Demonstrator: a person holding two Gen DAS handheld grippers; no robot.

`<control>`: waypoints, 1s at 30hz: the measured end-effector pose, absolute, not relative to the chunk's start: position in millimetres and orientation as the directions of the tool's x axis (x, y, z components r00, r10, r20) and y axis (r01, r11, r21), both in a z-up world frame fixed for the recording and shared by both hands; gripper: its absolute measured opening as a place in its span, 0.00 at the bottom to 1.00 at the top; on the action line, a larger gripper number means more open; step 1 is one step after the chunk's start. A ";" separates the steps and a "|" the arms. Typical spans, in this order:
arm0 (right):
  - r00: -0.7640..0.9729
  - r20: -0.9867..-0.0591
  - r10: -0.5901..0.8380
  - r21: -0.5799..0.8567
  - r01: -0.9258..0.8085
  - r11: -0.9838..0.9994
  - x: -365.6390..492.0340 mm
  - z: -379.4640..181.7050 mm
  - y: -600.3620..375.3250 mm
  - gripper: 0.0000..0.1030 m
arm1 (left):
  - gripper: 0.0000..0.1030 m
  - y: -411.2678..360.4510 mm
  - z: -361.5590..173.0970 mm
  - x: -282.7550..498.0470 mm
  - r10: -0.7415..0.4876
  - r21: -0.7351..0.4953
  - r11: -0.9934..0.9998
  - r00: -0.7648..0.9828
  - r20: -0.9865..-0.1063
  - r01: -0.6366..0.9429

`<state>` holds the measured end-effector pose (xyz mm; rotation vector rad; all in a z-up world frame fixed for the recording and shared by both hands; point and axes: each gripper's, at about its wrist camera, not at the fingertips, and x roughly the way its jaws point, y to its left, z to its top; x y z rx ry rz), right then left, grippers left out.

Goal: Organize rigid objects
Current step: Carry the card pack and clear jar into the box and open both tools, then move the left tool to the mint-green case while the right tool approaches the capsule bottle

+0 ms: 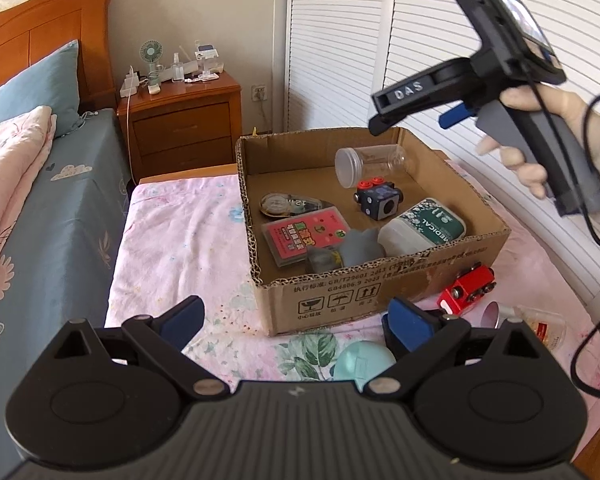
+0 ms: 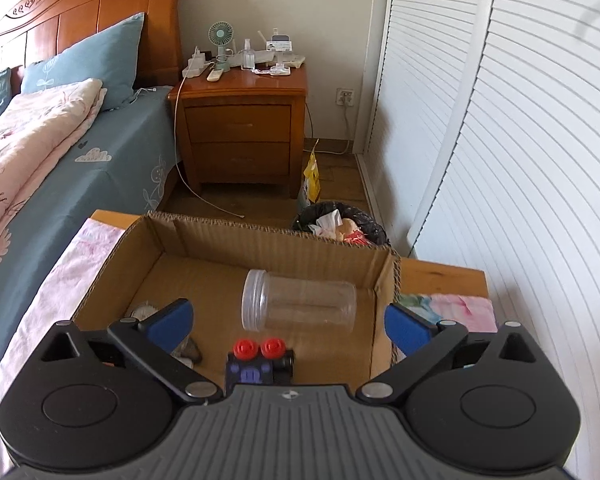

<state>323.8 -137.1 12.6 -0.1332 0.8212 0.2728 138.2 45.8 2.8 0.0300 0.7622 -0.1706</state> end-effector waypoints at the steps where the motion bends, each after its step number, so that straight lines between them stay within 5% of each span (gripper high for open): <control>1: 0.651 -0.736 0.187 -0.013 -0.290 0.957 318.9 13.3 -138.4 1.00 | 0.95 45.7 3.3 137.3 -0.143 -0.035 0.986 0.712 -0.688 0.164; 15: 0.703 -0.697 0.140 -0.059 -0.251 0.966 218.2 4.9 -173.3 1.00 | 0.95 54.0 -1.0 133.1 -0.122 -0.053 0.992 0.706 -0.698 0.118; 30: 0.615 -0.788 -0.023 -0.166 -0.176 0.970 171.2 -72.8 -175.7 1.00 | 0.95 40.9 -9.2 128.4 -0.143 -0.043 0.986 0.681 -0.718 0.161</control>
